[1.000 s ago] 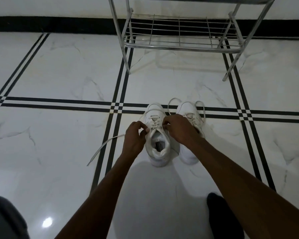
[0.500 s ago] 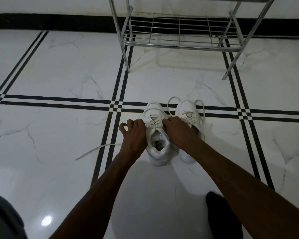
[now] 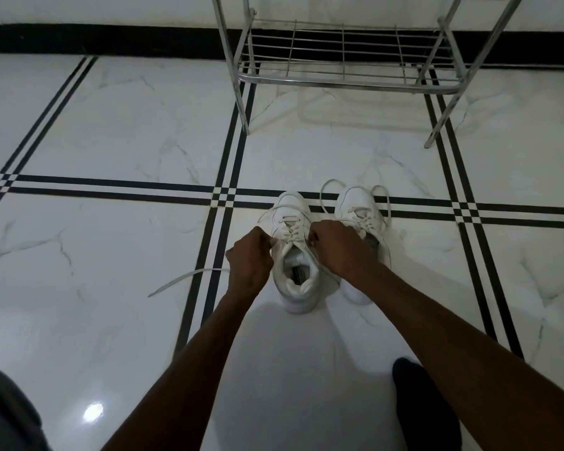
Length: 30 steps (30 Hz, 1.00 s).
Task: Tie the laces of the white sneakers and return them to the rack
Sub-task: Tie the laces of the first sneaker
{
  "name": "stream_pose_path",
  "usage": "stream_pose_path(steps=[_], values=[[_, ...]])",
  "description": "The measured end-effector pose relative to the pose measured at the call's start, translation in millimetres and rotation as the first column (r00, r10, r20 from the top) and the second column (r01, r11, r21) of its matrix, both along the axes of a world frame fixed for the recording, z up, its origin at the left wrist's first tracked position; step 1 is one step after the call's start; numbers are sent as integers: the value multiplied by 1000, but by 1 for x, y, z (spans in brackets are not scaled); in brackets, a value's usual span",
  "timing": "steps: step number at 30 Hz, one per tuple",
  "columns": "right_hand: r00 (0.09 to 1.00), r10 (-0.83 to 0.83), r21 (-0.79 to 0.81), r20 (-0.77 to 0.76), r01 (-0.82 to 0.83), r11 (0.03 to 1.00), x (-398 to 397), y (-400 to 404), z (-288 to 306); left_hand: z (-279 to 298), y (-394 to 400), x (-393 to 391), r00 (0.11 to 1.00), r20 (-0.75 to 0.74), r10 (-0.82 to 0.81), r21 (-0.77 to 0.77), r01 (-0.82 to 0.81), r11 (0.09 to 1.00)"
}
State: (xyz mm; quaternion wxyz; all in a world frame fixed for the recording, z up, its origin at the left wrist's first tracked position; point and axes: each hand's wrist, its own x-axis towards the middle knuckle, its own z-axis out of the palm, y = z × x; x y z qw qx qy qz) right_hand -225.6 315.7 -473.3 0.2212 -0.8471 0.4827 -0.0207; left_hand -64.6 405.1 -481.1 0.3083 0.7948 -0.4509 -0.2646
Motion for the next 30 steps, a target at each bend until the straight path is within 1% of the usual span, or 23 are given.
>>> stream_pose_path(steps=[2,5,9,13,15,18,20,25,27,30], values=[[998,52,-55,-42,-54,997,-3,5,0,4,2,-3,998,-52,-39,-14,38,999],[991,94,-109,-96,-104,989,-6,12,-1,5,2,1,998,-43,-51,-25,50,998],[984,92,-108,-155,-109,988,0,15,-1,-3,4,3,989,-137,48,-24,-52,998],[991,45,-46,-122,-51,998,-1,10,-3,-11,7,2,985,-160,59,-75,-71,995],[996,10,20,-89,-8,1000,-1,10,-2,-12,6,4,984,-177,15,-78,-30,997],[999,-27,52,-19,28,998,2,8,2,-9,4,5,988,-139,-61,-97,48,994],[999,-37,35,5,37,999,3,7,3,-11,3,4,992,-115,-45,-98,34,995],[999,28,-93,-38,-31,995,1,13,2,-16,6,1,996,-87,-4,-155,-10,988],[998,53,-132,-29,-57,990,0,18,-1,-16,5,-2,997,-72,8,-163,-20,986],[998,51,-150,-21,-54,987,0,26,-7,-14,5,-8,993,-107,49,-120,-62,991]])
